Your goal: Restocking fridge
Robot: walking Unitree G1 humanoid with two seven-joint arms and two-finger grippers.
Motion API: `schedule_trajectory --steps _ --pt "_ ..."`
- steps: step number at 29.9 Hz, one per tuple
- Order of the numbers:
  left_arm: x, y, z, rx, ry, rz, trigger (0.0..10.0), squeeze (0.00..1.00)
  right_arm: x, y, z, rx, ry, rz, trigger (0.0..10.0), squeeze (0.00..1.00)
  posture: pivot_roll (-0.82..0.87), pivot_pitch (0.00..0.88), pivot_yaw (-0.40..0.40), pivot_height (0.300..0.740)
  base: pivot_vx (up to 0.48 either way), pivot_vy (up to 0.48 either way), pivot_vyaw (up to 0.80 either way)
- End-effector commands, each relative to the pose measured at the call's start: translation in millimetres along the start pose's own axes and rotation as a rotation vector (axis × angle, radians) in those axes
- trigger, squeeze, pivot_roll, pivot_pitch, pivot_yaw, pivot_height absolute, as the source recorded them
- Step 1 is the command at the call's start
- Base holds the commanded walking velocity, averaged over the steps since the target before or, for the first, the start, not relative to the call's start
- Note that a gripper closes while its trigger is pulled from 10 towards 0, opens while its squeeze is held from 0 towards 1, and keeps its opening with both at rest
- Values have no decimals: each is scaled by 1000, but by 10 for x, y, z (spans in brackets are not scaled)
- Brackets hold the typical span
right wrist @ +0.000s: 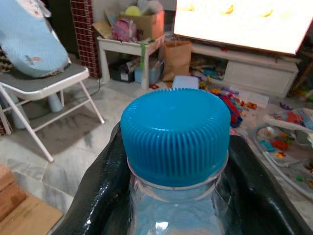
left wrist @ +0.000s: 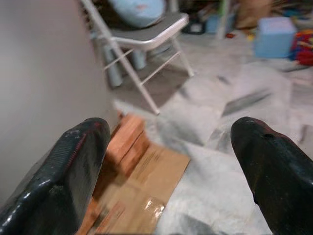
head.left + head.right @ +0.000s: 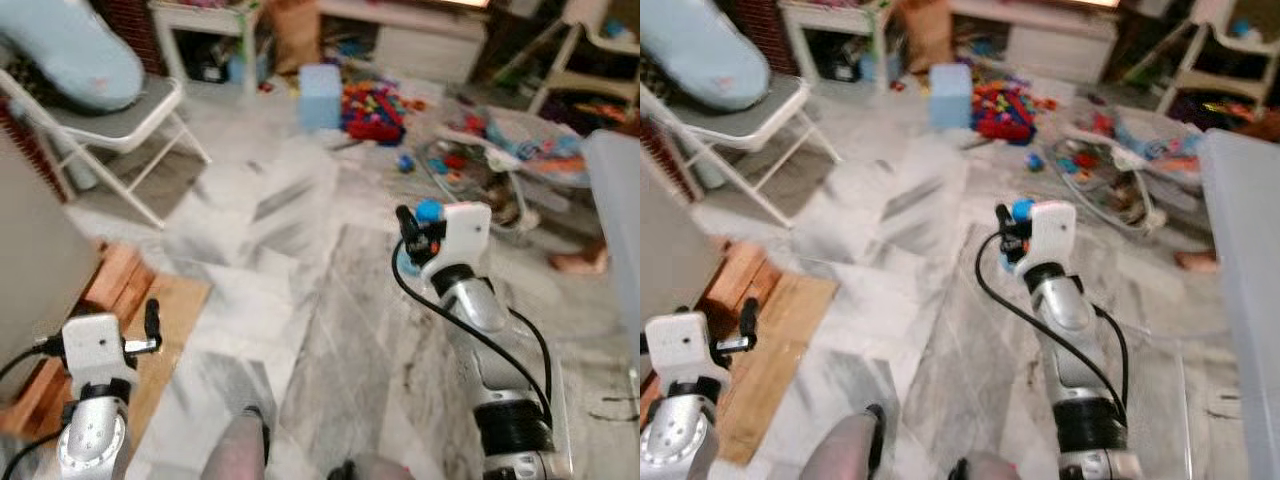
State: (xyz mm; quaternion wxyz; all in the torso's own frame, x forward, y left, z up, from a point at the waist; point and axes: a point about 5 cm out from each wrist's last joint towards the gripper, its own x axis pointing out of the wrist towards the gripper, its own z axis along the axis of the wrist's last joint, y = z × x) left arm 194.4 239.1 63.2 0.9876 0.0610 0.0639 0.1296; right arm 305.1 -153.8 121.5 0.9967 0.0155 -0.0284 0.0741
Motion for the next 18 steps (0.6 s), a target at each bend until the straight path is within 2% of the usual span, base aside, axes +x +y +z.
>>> schedule_trajectory --steps 1,7,14,18 --pt "14 38 52 9 -12 20 10000 0 48 60 102 7 -41 16 10000 0 97 106 -112 740 0 0 800" --pt "71 1 93 36 -29 34 10000 0 88 54 129 9 -58 3 10000 0 96 96 -76 740 0 0 800" --pt "251 -114 289 58 -81 -53 10000 0 83 12 138 23 -73 -62 10000 0 99 123 -19 740 0 0 786" --pt "299 -100 365 49 -96 -48 10000 0 99 50 152 25 -81 -64 10000 0 100 139 -14 740 0 0 123"
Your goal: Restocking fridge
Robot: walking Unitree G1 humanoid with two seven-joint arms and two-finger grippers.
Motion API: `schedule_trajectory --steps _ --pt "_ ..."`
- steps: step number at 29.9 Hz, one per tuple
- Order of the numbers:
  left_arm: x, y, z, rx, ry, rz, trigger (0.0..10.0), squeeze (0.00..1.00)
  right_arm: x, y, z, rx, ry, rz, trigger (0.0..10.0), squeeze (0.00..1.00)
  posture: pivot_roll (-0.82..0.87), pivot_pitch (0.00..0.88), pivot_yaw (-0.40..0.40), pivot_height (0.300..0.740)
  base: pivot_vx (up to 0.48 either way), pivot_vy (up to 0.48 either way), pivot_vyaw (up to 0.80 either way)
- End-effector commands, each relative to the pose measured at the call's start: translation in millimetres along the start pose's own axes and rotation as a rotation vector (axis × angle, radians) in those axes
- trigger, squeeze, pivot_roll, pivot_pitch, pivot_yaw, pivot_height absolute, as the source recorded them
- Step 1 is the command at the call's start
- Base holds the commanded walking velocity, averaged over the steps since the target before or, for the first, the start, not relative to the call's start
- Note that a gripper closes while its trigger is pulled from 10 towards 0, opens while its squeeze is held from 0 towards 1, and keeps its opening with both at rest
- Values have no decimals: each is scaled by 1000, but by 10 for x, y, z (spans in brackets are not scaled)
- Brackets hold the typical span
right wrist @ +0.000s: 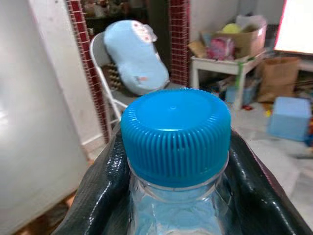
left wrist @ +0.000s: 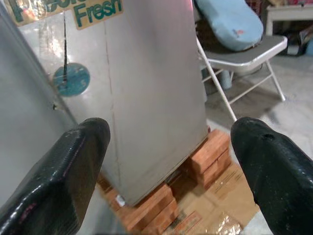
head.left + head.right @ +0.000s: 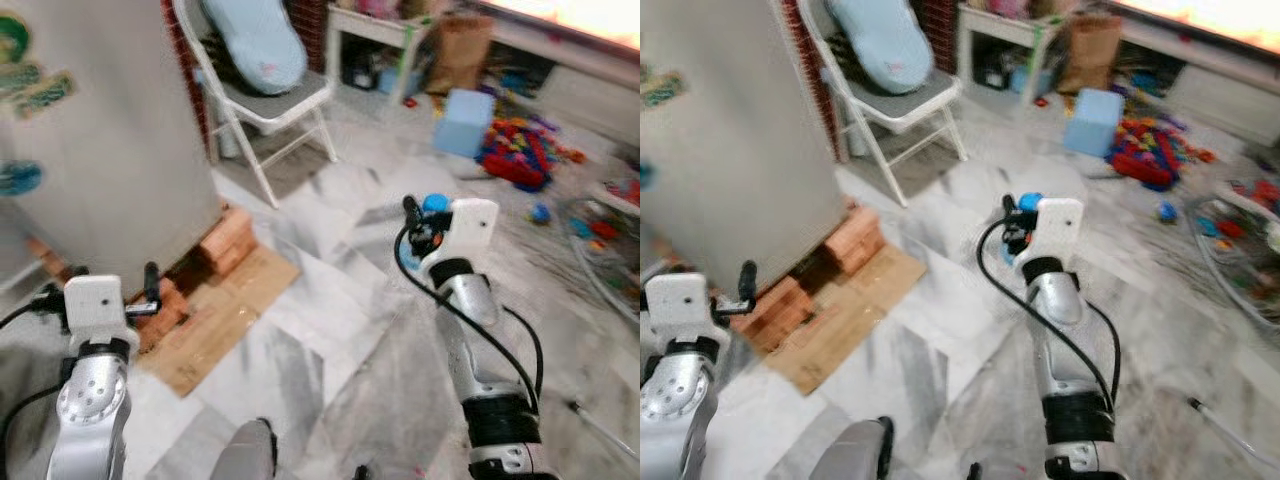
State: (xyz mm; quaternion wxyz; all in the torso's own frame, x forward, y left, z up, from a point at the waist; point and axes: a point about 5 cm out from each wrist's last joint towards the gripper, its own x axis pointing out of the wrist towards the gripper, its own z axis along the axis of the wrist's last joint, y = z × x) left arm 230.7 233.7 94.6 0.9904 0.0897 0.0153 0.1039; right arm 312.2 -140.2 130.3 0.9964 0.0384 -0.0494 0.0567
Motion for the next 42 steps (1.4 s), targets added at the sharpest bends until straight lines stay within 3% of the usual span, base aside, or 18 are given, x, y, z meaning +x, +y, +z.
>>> schedule_trajectory --steps 1,7,10,20,30,42 --pt "9 11 2 -4 12 3 10000 0 26 -57 81 -11 -38 -25 10000 0 100 144 -19 740 0 0 0" --pt "24 26 -10 -4 10 10 10000 0 90 -20 96 -16 -42 -1 10000 0 105 147 -33 740 92 196 0" --pt "58 117 -52 -23 49 72 10000 0 181 17 150 -44 -58 43 10000 0 120 150 -56 740 240 416 0" --pt "159 269 -83 28 72 131 10000 0 185 8 123 -48 -54 63 10000 0 116 141 -66 740 255 406 0" --pt "239 126 -59 24 56 115 10000 0 202 33 132 -58 -61 91 10000 0 112 139 -75 740 293 381 0" --pt "291 147 -76 26 76 162 10000 0 222 17 148 -73 -70 102 10000 0 108 136 -78 740 317 360 0"
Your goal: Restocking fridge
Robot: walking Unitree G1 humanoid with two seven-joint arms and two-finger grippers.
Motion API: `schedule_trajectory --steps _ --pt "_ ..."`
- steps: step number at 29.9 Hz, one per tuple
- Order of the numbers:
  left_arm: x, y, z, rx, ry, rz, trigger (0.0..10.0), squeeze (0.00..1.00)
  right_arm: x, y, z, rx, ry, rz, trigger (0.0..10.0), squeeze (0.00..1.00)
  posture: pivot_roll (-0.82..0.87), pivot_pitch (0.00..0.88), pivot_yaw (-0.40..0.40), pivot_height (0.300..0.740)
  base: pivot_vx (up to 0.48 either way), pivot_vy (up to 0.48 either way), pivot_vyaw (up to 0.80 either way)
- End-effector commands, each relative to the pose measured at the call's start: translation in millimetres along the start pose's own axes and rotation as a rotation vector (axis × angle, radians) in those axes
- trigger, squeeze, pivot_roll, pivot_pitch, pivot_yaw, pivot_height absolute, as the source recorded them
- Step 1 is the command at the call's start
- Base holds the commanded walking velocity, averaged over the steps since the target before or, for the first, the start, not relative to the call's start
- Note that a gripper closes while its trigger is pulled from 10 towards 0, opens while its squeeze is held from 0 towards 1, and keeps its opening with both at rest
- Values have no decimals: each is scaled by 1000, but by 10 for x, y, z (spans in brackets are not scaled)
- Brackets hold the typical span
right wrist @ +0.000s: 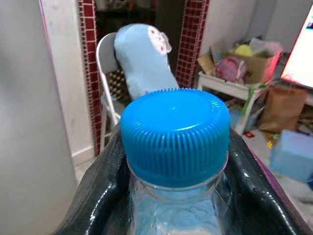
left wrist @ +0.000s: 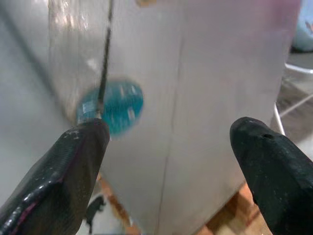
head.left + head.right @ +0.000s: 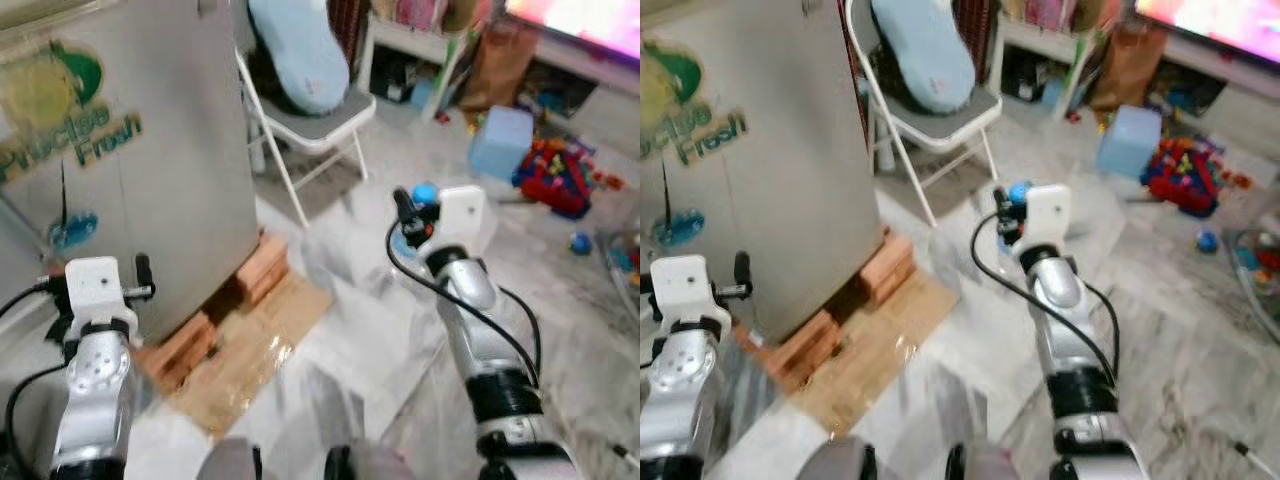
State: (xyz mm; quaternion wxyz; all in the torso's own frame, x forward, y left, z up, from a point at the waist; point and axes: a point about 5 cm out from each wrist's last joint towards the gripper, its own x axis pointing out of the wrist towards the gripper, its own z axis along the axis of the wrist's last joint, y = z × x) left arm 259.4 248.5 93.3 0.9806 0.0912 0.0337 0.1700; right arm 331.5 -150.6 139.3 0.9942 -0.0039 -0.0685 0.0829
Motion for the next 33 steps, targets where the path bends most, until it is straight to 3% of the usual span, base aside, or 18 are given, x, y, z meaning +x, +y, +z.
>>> schedule_trajectory --steps 1,5,12,17,18,21,28,30,33 --pt "-8 64 -54 21 29 43 10000 0 44 127 79 10 -41 44 10000 0 108 136 -78 740 0 420 0" --pt "-20 41 -54 26 22 63 10000 0 46 119 77 6 -41 48 10000 0 107 135 -81 740 0 474 0" --pt "-123 -17 -86 27 10 50 10000 0 45 97 66 0 -37 47 10000 0 110 136 -84 740 0 0 0" --pt "-155 10 -115 32 28 94 10000 0 40 111 57 -1 -35 52 10000 0 112 135 -85 740 0 0 0" --pt "-163 82 -122 56 24 154 10000 0 41 117 57 -2 -35 54 10000 0 112 135 -85 740 0 0 0" --pt "-159 127 -128 59 25 184 10000 0 44 116 57 -2 -35 55 10000 0 112 133 -85 740 0 0 0" --pt "68 135 -72 5 19 99 10000 0 62 128 55 -7 -32 60 10000 0 113 133 -95 740 0 0 0" --pt "75 132 -71 4 20 96 10000 0 62 129 55 -8 -32 61 10000 0 113 133 -95 740 0 0 0" --pt "236 139 -11 -3 17 138 10000 0 68 125 66 -14 -34 58 10000 0 102 128 -96 740 0 0 0"
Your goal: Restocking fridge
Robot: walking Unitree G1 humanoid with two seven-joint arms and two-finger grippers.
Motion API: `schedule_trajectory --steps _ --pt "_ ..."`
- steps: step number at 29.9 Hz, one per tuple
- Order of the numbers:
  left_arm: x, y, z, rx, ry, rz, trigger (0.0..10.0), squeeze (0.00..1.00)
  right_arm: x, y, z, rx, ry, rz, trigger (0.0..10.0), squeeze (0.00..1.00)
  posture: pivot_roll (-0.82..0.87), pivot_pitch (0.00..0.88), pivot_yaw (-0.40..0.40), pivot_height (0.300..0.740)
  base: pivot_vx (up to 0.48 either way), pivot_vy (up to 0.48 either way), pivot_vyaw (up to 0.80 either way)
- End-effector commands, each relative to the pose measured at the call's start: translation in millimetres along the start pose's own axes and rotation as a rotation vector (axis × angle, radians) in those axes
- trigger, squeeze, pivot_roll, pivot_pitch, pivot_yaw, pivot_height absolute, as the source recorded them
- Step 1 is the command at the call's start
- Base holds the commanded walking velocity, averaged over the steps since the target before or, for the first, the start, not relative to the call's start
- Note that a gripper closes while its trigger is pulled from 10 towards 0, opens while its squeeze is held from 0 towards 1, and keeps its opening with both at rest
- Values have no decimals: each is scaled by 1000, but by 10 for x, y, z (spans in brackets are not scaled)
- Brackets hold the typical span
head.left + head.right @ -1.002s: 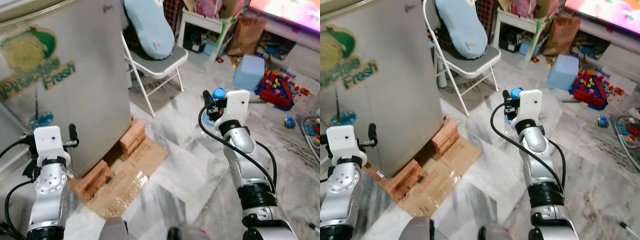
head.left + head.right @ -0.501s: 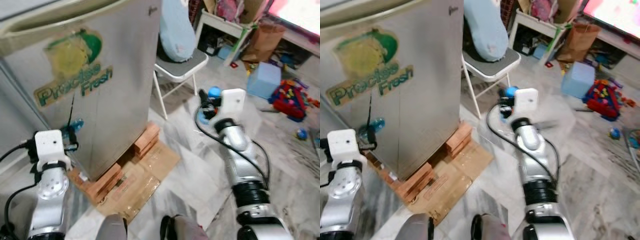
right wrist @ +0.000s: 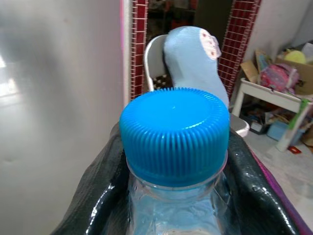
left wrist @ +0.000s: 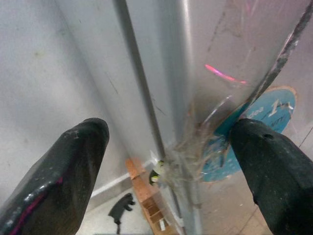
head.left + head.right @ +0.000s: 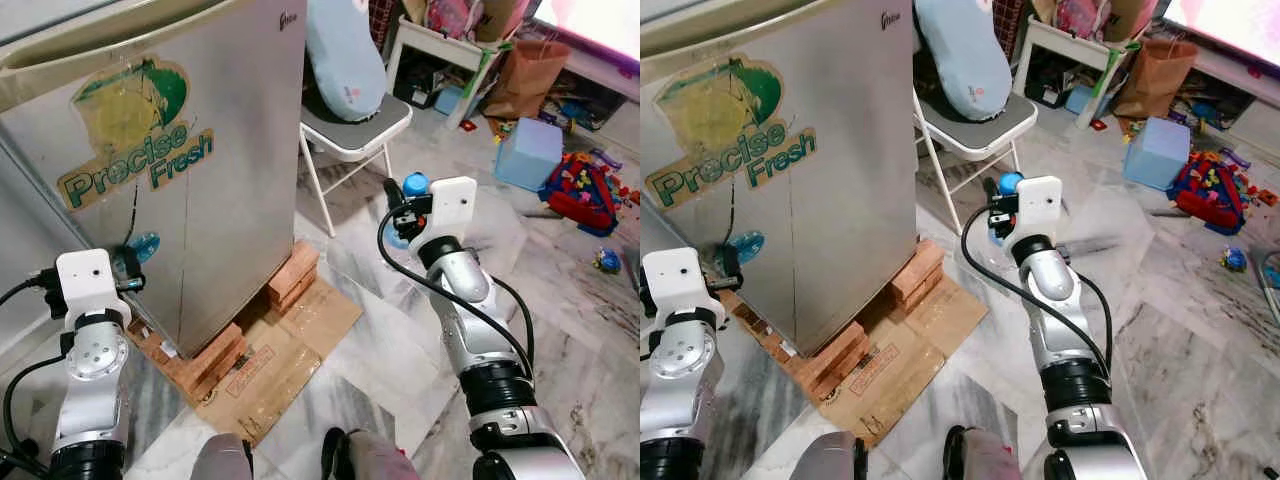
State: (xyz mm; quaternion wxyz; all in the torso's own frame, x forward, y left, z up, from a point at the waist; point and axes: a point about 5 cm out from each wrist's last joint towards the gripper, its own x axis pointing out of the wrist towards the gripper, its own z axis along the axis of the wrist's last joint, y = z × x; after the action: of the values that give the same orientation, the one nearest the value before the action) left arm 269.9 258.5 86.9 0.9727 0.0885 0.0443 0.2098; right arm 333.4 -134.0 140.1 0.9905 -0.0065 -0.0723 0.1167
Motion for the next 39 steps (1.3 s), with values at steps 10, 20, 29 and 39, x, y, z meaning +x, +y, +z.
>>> schedule_trajectory --steps 10,20,29,39 --pt "48 -450 80 -131 1 -300 10000 0 8 -73 65 -23 -25 -25 10000 0 90 127 -98 740 0 0 0" --pt "-291 -912 59 -168 30 -702 10000 0 -44 -244 27 -112 -1 -144 10000 0 91 123 -101 740 0 0 0" --pt "-621 -1043 86 -169 50 -964 10000 0 -144 -439 -78 -147 63 -296 10000 0 95 121 -97 740 0 0 0" --pt "-626 -1072 222 -167 -4 -958 10000 0 -229 -611 -150 -173 118 -437 10000 0 88 117 -88 740 0 -121 -293"
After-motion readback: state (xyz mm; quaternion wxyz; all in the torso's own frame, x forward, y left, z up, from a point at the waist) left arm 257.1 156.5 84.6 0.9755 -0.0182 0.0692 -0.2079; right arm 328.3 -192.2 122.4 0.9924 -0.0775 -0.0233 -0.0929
